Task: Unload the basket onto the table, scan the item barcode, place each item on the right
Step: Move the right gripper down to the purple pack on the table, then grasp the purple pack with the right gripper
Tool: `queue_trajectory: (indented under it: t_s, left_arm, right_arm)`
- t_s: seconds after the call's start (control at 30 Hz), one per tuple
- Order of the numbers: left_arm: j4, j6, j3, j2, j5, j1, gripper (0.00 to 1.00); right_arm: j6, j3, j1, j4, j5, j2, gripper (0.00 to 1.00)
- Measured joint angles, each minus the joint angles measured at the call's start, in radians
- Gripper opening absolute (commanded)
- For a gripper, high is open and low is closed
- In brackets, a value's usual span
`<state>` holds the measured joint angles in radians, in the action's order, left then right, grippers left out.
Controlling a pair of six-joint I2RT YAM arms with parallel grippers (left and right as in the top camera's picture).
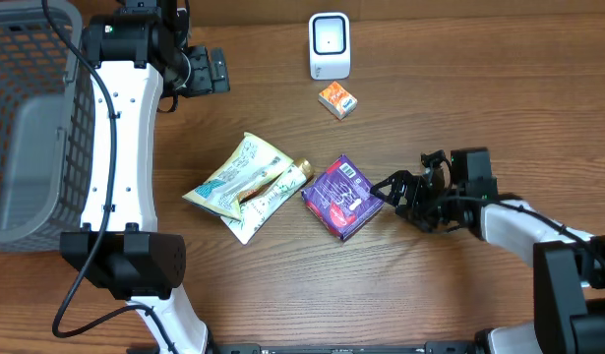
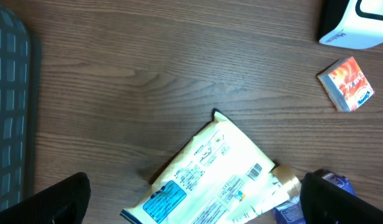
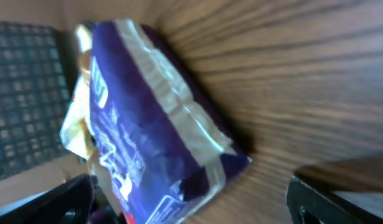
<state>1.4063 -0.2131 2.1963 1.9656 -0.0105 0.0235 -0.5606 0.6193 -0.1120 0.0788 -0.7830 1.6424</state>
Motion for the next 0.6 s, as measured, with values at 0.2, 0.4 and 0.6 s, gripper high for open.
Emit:
queue_trajectory:
  t_s: [0.2,0.4,0.6]
  left_arm:
    - [0.007,0.0,0.0,0.0,0.0,0.0,1.0]
    - [0.008,0.0,0.0,0.0,0.0,0.0,1.0]
    - [0.01,0.0,0.0,0.0,0.0,0.0,1.0]
  right_arm:
    - [-0.076,-0.071,0.0,-0.16,-0.043,0.0,1.0]
    - [-0.129,-0.074,-0.031,-0.305,-0.059,0.061,0.97]
    - [-0.184,-0.069,-0.09,-0.444,-0.098,0.164,0.69]
